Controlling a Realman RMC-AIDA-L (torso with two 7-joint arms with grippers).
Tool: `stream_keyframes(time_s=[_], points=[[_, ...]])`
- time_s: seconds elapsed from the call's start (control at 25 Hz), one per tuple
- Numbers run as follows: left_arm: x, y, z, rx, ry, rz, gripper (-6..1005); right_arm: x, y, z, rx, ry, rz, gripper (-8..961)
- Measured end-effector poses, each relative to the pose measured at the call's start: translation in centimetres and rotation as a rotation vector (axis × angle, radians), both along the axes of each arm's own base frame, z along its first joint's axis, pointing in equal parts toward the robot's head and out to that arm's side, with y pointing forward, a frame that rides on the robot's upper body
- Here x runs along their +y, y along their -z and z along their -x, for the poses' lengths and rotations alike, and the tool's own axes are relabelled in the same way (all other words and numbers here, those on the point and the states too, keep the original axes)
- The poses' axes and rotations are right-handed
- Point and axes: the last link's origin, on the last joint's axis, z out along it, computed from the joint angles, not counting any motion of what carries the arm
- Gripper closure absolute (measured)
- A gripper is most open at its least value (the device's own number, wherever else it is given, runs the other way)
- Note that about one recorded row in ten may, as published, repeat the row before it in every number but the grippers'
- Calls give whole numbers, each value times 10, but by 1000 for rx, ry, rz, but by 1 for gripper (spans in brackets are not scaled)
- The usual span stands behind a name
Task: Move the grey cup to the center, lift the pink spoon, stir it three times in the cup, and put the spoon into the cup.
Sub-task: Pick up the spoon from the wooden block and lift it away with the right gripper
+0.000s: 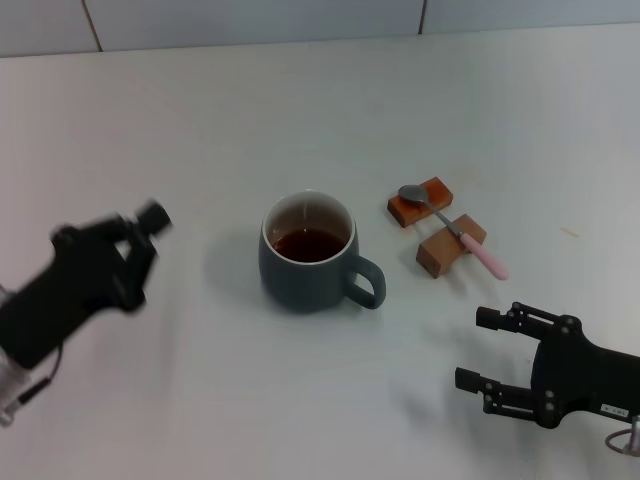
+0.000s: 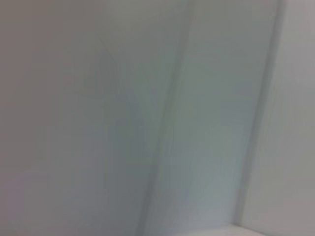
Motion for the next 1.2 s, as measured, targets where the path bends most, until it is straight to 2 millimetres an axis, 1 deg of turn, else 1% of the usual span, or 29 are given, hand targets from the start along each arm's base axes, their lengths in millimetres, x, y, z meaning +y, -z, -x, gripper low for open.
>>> stream_keyframes(time_s=[0.16,0.2,0.24,0.28,0.48,0.64,0.84,1.2], points=[[-20,10,1,63,86,121,953,2,-1,1,-2,-6,-1,179],[-23,12,1,72,95,134,953,3,-1,1,-3,-7,-1,178],[-32,18,2,104,129,170,952,3,-1,1,-3,-8,-1,178],[-32,18,2,104,129,170,952,4,-1,1,-3,-9,-1,178],[-49,29,3,131,163,186,949,5,-1,2,-4,-11,-1,178],[-59,44,3,147,136,178,947,5,-1,2,-4,-10,-1,178],[-58,50,7,187,117,166,945,5,0,2,-2,-10,0,178],[-53,46,12,191,63,125,940,3,0,2,0,-6,0,179]])
